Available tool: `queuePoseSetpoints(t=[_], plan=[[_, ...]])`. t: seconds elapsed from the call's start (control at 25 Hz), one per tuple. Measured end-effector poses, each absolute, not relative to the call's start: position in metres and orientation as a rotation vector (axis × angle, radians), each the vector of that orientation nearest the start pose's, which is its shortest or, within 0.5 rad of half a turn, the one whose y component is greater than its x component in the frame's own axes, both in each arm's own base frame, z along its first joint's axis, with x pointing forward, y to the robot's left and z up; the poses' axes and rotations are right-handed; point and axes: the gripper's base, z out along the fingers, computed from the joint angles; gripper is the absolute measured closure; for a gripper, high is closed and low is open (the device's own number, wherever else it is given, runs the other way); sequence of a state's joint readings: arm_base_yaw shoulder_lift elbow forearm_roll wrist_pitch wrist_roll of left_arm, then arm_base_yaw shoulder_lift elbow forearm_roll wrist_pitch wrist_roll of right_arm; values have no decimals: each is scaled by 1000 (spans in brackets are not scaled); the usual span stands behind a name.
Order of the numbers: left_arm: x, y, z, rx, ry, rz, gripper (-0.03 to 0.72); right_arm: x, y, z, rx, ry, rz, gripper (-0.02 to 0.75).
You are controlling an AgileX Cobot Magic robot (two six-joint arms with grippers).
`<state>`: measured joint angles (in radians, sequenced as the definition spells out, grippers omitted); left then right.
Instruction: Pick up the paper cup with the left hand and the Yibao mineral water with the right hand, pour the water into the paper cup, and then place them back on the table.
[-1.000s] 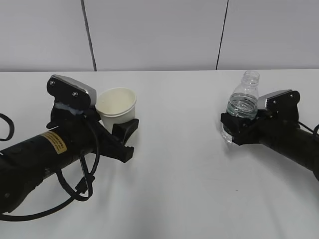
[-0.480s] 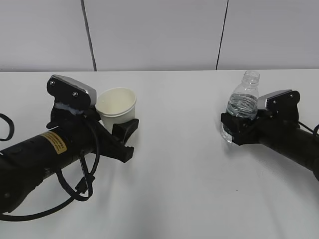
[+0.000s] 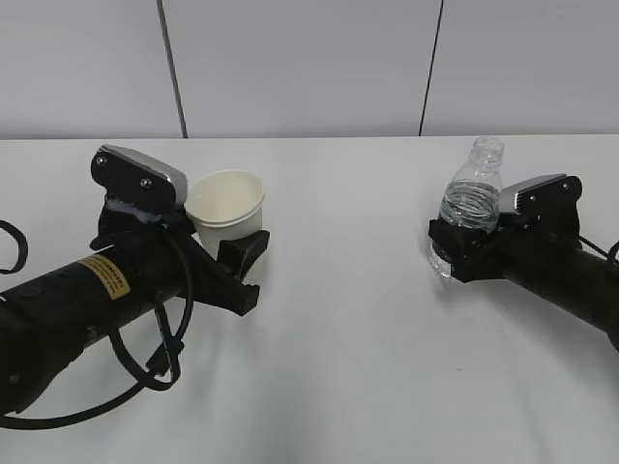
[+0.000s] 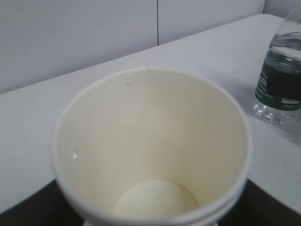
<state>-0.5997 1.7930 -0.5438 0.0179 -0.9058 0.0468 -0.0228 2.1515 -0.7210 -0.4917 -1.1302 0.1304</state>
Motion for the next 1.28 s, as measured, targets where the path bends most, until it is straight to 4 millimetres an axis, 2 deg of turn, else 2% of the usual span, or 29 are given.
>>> queuePoseSetpoints(t=[0.92, 1.12, 1.28], plan=[[252, -176, 145, 638, 1737, -401, 230, 349, 36, 79, -456, 1761, 328, 269], [251, -178, 145, 646, 1742, -431, 230, 358, 51, 94, -517, 1734, 325, 268], [249, -180, 144, 662, 1740, -448, 230, 367, 77, 107, -582, 1700, 357, 268]])
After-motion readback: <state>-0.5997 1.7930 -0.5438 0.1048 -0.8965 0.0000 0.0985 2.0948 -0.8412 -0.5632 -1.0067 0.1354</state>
